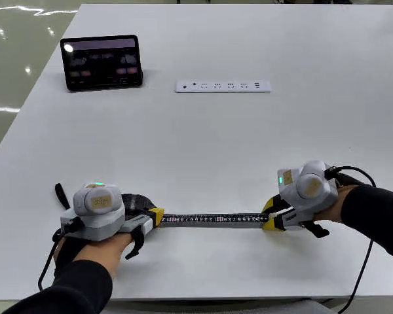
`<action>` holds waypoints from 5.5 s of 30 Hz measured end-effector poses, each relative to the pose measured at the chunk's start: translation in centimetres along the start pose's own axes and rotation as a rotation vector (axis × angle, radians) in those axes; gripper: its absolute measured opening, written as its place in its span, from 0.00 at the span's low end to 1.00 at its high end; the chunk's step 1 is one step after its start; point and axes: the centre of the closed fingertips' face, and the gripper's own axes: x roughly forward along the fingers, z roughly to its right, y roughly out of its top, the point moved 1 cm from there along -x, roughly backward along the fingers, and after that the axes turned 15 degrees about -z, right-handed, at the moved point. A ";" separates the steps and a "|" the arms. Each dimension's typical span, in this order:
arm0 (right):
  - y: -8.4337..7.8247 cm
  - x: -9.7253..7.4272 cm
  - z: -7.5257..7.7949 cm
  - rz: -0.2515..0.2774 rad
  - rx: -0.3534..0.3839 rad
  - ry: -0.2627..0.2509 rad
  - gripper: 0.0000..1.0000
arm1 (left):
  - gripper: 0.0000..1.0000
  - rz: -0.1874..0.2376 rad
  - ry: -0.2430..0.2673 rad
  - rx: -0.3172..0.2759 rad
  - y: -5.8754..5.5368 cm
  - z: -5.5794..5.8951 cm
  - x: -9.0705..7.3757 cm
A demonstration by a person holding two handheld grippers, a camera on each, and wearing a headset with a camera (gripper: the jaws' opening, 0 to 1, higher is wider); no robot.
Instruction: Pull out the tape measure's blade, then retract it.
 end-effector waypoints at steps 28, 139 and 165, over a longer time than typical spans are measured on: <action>0.8 0.3 0.5 0.008 0.085 0.025 0.10 | 0.58 -0.013 0.014 0.027 0.0 -0.2 -0.1; 7.0 2.0 0.3 0.124 0.139 0.025 0.11 | 0.58 0.000 -0.035 0.015 0.0 -0.4 -0.1; 8.5 2.5 0.3 0.159 0.145 0.027 0.10 | 0.58 0.000 -0.039 0.014 0.0 -0.3 -0.2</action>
